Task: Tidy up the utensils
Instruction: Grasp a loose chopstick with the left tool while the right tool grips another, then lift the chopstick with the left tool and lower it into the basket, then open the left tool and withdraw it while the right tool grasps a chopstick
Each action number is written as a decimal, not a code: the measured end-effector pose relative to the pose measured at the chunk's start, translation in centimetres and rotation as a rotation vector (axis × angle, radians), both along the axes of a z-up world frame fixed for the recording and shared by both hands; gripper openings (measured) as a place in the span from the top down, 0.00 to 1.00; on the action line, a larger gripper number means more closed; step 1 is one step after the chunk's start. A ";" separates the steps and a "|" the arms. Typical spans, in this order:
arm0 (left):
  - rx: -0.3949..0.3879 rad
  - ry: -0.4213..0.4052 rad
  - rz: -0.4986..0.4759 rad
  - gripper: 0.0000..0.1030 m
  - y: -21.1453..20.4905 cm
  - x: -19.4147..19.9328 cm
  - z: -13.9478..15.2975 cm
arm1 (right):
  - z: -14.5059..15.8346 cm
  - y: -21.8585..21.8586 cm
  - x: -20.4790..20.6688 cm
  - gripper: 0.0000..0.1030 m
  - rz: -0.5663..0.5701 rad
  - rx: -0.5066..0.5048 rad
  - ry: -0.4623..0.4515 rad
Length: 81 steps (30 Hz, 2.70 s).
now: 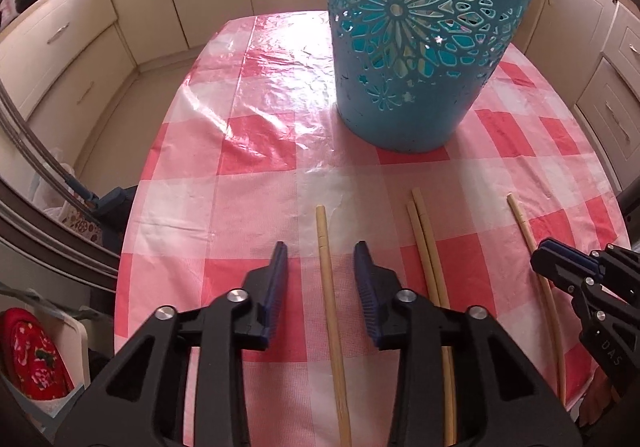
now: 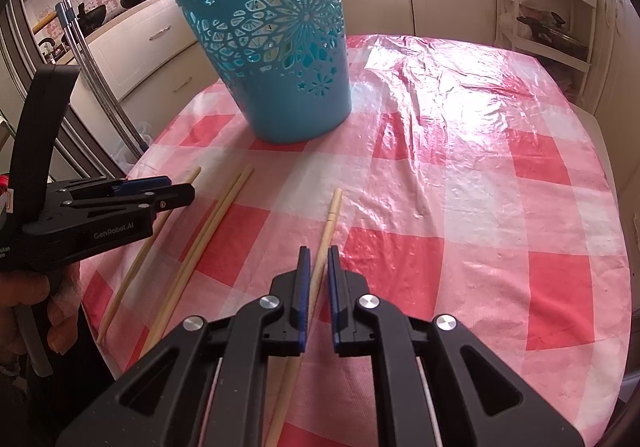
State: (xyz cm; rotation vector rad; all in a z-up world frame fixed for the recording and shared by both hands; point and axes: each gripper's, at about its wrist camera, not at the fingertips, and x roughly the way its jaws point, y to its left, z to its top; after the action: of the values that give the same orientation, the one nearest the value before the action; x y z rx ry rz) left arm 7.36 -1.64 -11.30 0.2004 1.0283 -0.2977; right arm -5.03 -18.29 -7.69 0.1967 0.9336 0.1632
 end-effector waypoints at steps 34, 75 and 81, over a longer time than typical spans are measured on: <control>-0.096 -0.053 -0.157 0.96 1.0 -5.5 8.9 | 0.0 1.5 -0.6 0.76 0.041 -0.065 -0.052; -0.526 -0.563 0.111 0.96 -4.6 10.9 20.4 | 0.0 1.7 -0.3 0.50 0.077 0.026 -0.041; -0.457 -0.542 0.094 0.96 -5.1 10.9 17.8 | 0.0 1.8 -0.3 0.49 0.078 0.023 -0.041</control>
State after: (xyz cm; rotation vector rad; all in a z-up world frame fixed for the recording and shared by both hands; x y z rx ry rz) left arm 18.30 -6.74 6.50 -0.1765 0.4136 -0.3598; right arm -5.31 -16.50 -7.65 0.1776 0.8999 0.2497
